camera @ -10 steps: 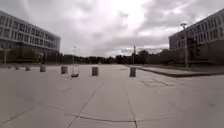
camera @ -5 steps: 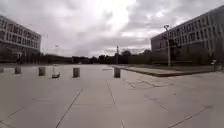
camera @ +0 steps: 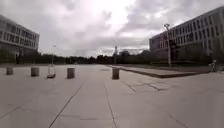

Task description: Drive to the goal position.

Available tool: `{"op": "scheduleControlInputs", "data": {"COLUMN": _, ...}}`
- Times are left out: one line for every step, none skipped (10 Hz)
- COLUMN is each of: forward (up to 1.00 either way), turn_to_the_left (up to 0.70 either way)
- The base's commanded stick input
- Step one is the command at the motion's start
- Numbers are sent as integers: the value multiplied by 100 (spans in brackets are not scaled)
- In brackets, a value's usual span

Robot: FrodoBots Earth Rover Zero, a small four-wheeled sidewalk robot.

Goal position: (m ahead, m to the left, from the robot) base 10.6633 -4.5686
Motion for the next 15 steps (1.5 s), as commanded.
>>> {"op": "scheduleControlInputs", "data": {"forward": 70, "turn_to_the_left": 35}}
{"op": "scheduleControlInputs", "data": {"forward": 70, "turn_to_the_left": 35}}
{"op": "scheduleControlInputs", "data": {"forward": 70, "turn_to_the_left": 35}}
{"op": "scheduleControlInputs", "data": {"forward": 70, "turn_to_the_left": 35}}
{"op": "scheduleControlInputs", "data": {"forward": 70, "turn_to_the_left": 35}}
{"op": "scheduleControlInputs", "data": {"forward": 70, "turn_to_the_left": 11}}
{"op": "scheduleControlInputs", "data": {"forward": 70, "turn_to_the_left": 0}}
{"op": "scheduleControlInputs", "data": {"forward": 70, "turn_to_the_left": 0}}
{"op": "scheduleControlInputs", "data": {"forward": 70, "turn_to_the_left": -3}}
{"op": "scheduleControlInputs", "data": {"forward": 70, "turn_to_the_left": -23}}
{"op": "scheduleControlInputs", "data": {"forward": 70, "turn_to_the_left": -35}}
{"op": "scheduleControlInputs", "data": {"forward": 70, "turn_to_the_left": -35}}
{"op": "scheduleControlInputs", "data": {"forward": 70, "turn_to_the_left": -35}}
{"op": "scheduleControlInputs", "data": {"forward": 70, "turn_to_the_left": -35}}
{"op": "scheduleControlInputs", "data": {"forward": 70, "turn_to_the_left": -24}}
